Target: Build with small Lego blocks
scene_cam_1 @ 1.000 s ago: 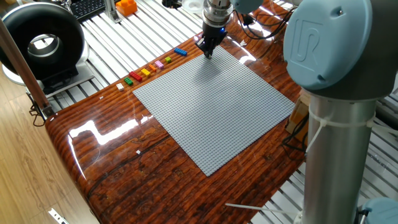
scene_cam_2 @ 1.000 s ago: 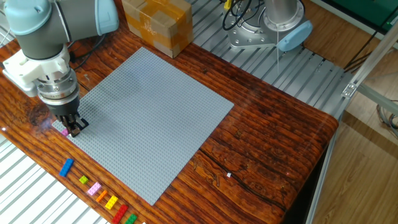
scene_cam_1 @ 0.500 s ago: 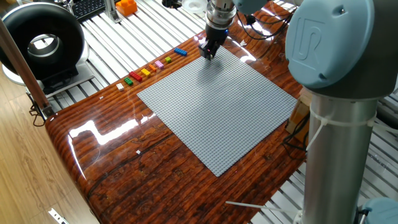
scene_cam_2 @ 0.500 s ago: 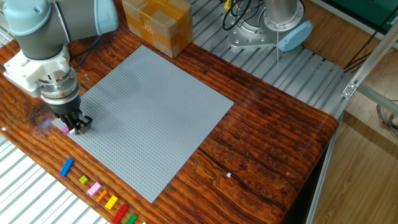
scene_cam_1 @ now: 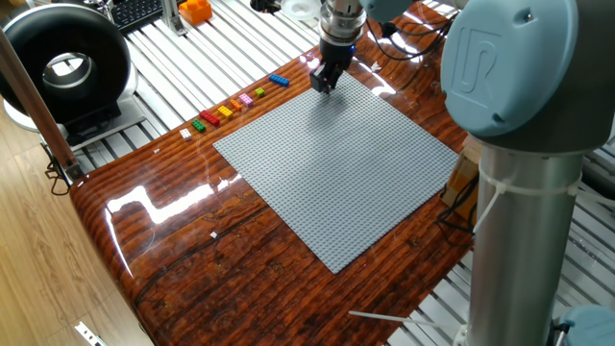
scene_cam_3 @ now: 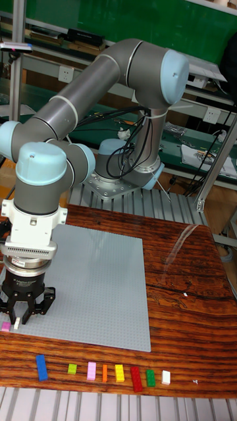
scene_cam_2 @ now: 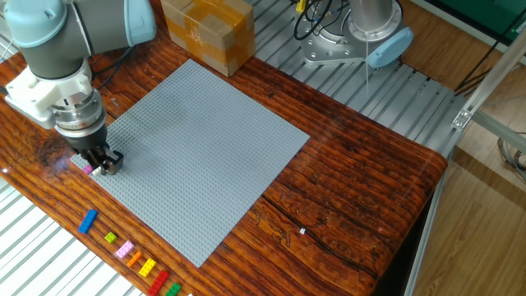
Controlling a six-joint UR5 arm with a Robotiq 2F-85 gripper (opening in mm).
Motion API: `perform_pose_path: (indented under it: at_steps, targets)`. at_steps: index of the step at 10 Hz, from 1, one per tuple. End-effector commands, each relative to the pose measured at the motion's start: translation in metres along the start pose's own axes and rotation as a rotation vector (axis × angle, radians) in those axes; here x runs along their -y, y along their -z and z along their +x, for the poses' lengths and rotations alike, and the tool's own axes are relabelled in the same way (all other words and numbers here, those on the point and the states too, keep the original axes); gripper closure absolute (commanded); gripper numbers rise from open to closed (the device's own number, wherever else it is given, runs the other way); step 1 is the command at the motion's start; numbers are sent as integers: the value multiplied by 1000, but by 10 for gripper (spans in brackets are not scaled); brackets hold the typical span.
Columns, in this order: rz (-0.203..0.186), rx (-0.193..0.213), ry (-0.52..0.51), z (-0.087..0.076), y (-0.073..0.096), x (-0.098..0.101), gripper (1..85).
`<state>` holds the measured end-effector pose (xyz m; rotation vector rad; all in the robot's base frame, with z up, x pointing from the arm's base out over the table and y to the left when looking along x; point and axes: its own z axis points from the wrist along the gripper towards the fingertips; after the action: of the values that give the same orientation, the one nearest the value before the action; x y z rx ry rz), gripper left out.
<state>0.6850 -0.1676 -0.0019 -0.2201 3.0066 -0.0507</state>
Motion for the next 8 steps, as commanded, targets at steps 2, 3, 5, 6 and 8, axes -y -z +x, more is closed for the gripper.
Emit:
perform_pose_path:
  at_steps: [2, 3, 5, 6, 8]
  targets:
    - [-3, 7, -10, -1, 1, 1, 577]
    - [-3, 7, -11, -1, 1, 1, 577]
    - [-3, 5, -11, -1, 1, 1, 573]
    - [-5, 4, -11, -1, 1, 0, 573]
    - [-5, -8, -8, 3, 3, 0, 557]
